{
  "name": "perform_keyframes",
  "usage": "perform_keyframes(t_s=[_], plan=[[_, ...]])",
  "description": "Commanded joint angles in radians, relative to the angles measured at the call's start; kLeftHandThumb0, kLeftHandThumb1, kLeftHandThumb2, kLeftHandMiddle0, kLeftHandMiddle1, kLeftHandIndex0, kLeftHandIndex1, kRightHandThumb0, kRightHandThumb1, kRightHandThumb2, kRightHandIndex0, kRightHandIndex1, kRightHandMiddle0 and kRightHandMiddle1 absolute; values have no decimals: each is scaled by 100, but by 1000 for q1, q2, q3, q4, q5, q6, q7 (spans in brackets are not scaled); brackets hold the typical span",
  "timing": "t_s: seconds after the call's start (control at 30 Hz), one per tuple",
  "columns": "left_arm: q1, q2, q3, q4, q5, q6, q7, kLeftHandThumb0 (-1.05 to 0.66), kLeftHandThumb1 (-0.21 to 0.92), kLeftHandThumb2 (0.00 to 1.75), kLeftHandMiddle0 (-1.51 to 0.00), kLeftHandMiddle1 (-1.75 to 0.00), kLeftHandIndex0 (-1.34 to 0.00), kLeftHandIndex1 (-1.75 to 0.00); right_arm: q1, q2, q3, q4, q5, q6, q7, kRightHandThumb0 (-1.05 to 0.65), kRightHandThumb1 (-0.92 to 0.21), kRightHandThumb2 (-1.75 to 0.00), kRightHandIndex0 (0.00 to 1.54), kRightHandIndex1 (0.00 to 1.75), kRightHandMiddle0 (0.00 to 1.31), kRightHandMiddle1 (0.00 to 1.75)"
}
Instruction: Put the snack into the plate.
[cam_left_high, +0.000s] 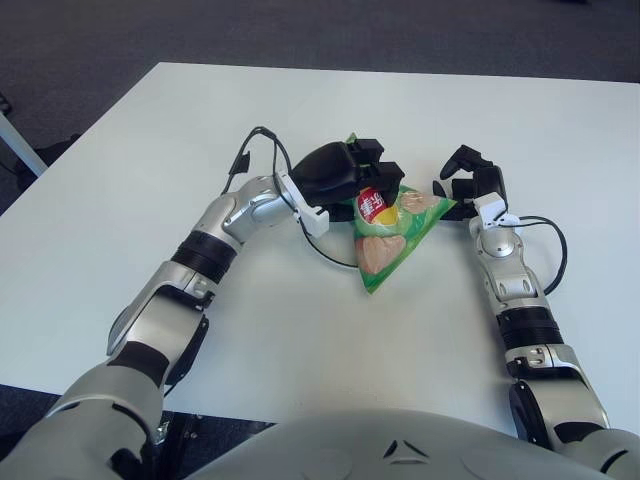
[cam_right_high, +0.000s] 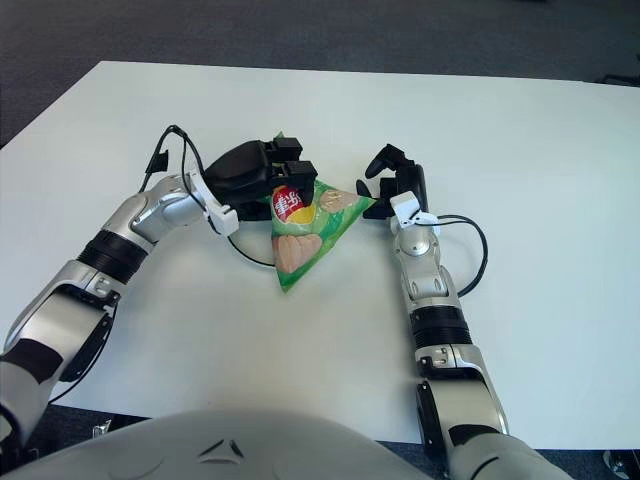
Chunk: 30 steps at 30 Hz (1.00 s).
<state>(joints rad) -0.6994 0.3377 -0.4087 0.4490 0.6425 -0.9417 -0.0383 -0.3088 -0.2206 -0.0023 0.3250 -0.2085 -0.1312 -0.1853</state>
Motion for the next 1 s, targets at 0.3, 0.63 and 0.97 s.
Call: perform_keyframes(t_s=[0.3, 0.63, 0.97], plan=[[3, 60, -70, -43, -99, 74, -252, 52, 17, 149, -72, -175, -88, -175, 76, 13, 21, 35, -8, 73, 33, -51, -26, -138, 133, 175, 66, 175], [-10, 111, -113, -149, -212, 211, -519, 1, 34, 130, -52, -175, -46, -174, 76, 13, 24, 37, -12, 67, 26, -51, -26, -138, 133, 175, 66, 175], [-65, 161, -133, -179, -320, 260, -739, 28, 74, 67, -38, -163, -7, -143, 73, 14, 24, 41, -13, 76, 28, -51, -26, -139, 134, 175, 67, 175]])
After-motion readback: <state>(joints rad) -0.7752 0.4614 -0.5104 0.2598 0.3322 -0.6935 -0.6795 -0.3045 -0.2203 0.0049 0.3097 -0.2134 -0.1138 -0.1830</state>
